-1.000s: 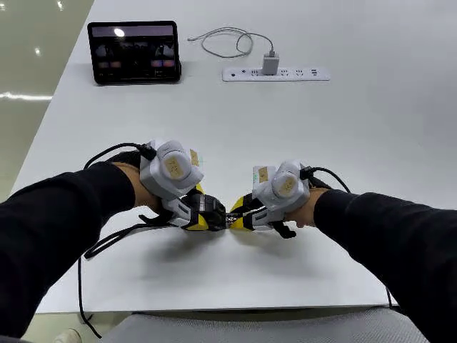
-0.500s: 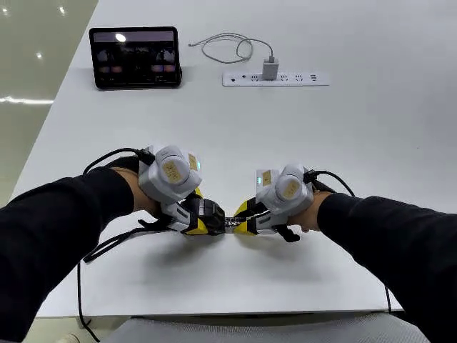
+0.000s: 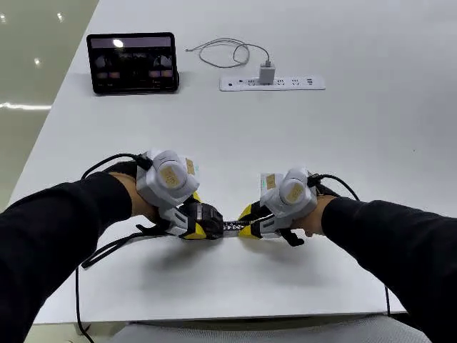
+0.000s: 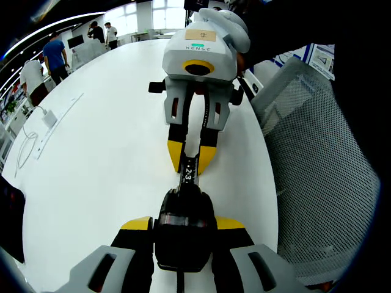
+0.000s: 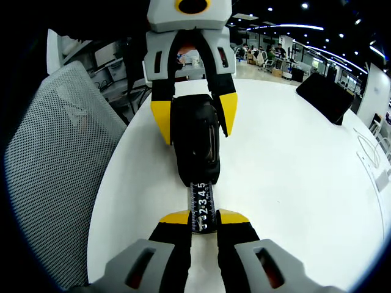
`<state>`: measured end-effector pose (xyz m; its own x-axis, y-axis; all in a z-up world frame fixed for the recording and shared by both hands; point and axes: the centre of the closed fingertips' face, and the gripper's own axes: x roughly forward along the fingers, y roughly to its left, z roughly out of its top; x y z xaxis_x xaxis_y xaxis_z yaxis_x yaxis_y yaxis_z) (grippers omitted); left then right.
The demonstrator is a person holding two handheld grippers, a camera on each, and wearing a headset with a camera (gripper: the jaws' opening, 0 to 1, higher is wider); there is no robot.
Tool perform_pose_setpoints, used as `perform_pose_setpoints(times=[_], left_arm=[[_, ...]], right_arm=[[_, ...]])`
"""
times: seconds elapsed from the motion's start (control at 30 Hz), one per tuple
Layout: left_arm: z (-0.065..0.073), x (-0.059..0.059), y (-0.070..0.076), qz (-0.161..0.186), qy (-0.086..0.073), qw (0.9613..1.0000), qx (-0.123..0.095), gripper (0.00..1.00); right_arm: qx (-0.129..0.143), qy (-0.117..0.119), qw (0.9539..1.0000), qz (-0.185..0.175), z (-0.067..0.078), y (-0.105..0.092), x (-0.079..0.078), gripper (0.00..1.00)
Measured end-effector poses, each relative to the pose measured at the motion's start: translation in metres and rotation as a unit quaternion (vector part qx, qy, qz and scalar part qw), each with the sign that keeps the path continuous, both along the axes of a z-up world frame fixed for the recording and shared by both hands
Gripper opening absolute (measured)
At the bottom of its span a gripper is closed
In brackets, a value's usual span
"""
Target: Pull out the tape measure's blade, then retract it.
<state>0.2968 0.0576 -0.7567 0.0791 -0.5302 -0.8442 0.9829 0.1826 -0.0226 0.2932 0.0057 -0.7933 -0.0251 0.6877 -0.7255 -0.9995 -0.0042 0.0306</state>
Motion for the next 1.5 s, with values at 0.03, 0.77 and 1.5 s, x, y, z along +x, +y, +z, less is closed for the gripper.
perform_pose_setpoints(times=[0.03, 0.77, 1.5], left_arm=[[0.000, 0.000, 0.000, -0.001, 0.000, 1.0000, 0.000, 0.32], [0.002, -0.002, -0.002, -0.002, -0.002, 1.0000, -0.004, 0.32], [0.004, -0.003, -0.003, -0.007, -0.006, 0.9999, -0.010, 0.32]], right_arm=[[0.000, 0.001, 1.0000, -0.001, 0.000, -0.001, 0.000, 0.11], [-0.007, 0.003, 0.9999, -0.007, 0.000, -0.015, 0.002, 0.11], [-0.014, 0.003, 0.9998, -0.014, -0.001, -0.031, 0.003, 0.11]])
